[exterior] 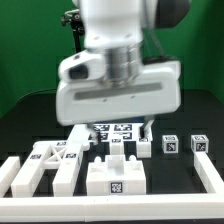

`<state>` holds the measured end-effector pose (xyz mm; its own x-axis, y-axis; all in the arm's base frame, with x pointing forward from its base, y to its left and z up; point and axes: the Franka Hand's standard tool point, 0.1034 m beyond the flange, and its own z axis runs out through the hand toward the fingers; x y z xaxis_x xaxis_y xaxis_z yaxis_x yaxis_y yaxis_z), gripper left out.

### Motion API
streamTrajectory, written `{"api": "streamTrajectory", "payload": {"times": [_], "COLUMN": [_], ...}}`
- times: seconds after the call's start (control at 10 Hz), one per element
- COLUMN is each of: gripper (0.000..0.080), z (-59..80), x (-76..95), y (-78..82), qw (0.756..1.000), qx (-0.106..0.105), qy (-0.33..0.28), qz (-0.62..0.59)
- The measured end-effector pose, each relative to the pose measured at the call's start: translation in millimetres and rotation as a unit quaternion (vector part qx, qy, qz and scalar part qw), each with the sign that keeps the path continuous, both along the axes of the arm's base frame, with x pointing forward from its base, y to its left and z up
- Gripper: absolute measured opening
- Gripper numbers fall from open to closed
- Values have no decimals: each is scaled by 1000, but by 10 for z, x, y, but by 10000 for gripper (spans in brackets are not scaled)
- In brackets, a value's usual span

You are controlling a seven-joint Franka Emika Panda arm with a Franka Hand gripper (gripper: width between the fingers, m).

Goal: Assemble chair

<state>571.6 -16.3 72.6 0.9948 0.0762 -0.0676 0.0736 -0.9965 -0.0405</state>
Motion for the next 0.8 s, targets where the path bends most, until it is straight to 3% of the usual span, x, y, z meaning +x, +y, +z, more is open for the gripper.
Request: {"api": "streamTrajectory", "payload": {"times": [0.4, 0.8], "gripper": [649, 649], "z": [-343, -430], "x": [8, -4], "y": [-102, -120], "qw": [1000, 1000], "qx": [-3, -3], "qy": [-10, -11], "qz": [-4, 4]}}
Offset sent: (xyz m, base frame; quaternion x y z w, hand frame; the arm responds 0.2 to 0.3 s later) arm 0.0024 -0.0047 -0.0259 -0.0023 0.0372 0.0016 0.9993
